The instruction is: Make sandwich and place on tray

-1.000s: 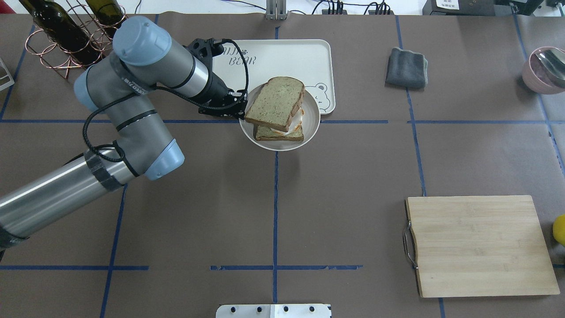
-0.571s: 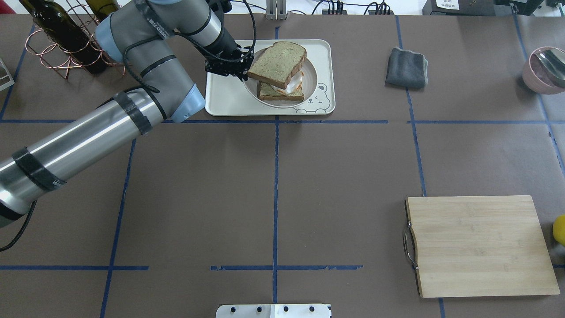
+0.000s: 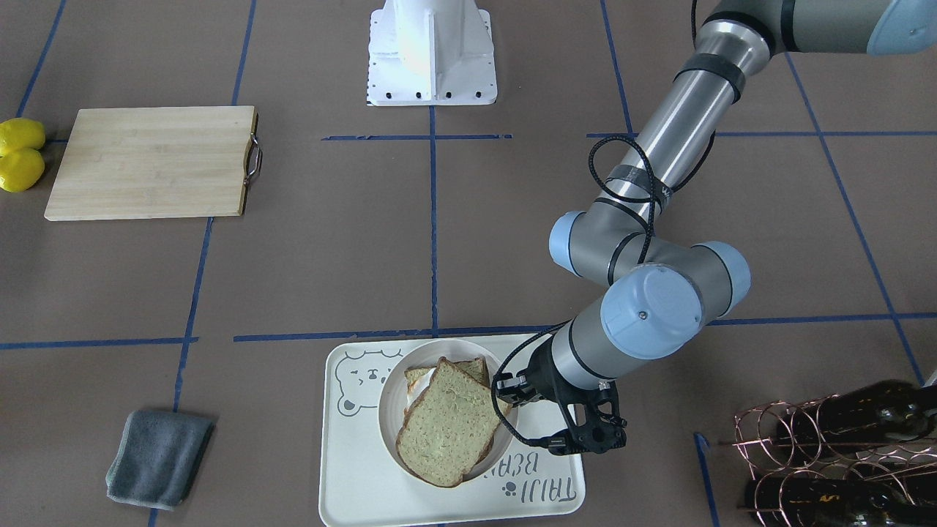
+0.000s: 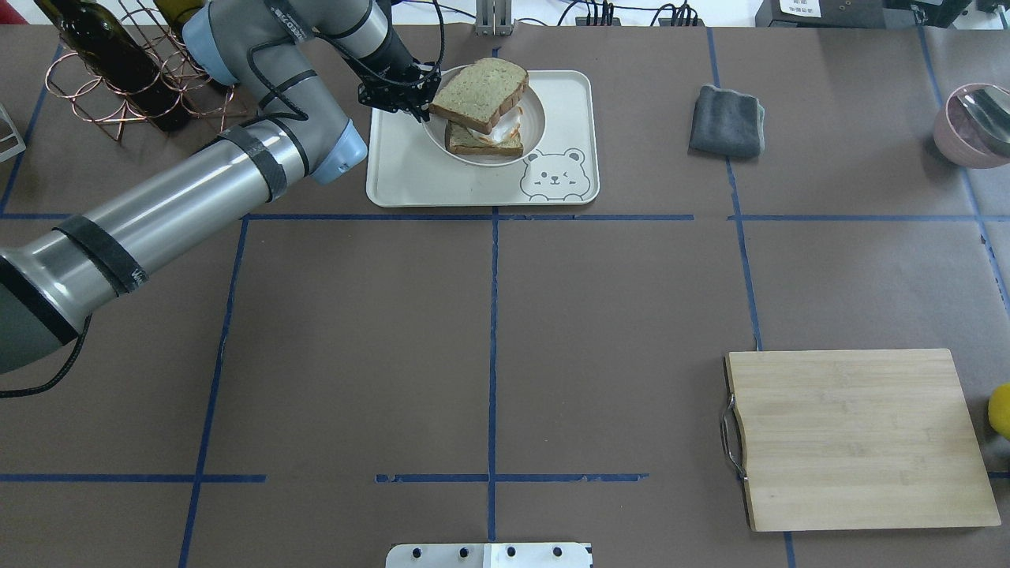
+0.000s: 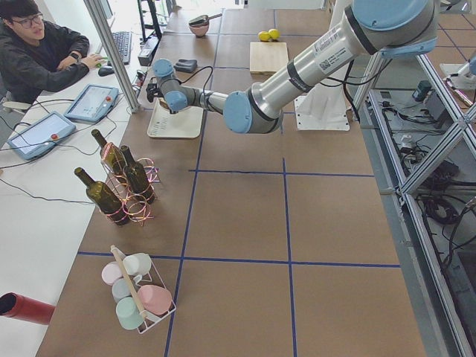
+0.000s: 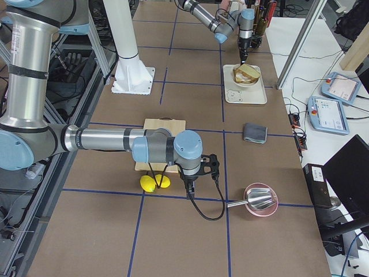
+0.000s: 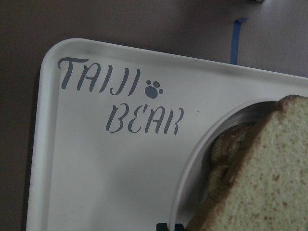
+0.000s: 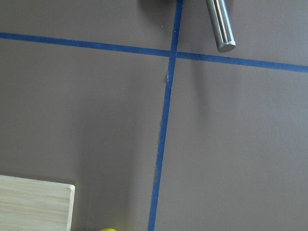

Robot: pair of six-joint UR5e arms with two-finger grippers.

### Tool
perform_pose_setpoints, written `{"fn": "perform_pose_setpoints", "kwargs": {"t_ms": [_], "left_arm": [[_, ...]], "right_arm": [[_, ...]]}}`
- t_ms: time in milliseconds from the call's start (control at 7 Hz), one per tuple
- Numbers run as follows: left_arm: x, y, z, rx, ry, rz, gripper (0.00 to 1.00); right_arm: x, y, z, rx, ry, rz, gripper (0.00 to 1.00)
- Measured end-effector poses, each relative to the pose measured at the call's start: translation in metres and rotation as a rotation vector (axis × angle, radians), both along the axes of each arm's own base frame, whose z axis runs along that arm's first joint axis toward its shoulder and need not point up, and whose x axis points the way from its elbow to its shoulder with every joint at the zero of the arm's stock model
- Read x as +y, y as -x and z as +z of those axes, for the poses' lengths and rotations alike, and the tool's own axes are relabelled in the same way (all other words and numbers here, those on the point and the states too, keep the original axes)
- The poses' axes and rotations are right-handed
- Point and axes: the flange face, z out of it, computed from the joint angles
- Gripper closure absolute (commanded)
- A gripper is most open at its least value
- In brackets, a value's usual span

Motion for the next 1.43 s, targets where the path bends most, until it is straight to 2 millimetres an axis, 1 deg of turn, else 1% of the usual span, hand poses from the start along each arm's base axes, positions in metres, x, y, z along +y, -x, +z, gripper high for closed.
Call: {"fn": "perform_pose_setpoints", "kwargs": {"t_ms": [143,286,429,714,1000,1286,1429], "left_arm": [[0.001,-0.010,0.012,-0.003,-0.013,-0.003,1.00],[0.005,-0.021,0.019,-0.013,-0.026,-0.010,0.73],[0.009,-0.031,0.023,-0.023,-0.038,-0.017,0.01],[0.013,-0.039,0.023,-0.028,-0.053,-0.023,0.00],[0.011,-0.035,0.014,-0.021,-0.086,-0.019,0.00],[0.002,-0.015,-0.002,-0.012,-0.150,-0.017,0.00],[-0.003,0.000,-0.007,-0.017,-0.177,-0.018,0.00]], "right_arm": [[0.000,0.000,0.000,0.000,0.000,0.000,0.00],[-0.001,0.000,0.000,-0.001,0.000,0.000,0.00],[-0.001,0.000,-0.001,-0.001,-0.001,0.000,0.00],[-0.002,0.000,-0.002,-0.001,-0.003,0.001,0.00],[-0.006,0.000,-0.006,0.000,-0.009,0.004,0.00],[-0.009,0.000,-0.008,0.001,-0.012,0.006,0.00],[-0.010,0.000,-0.009,0.001,-0.015,0.007,0.00]]}}
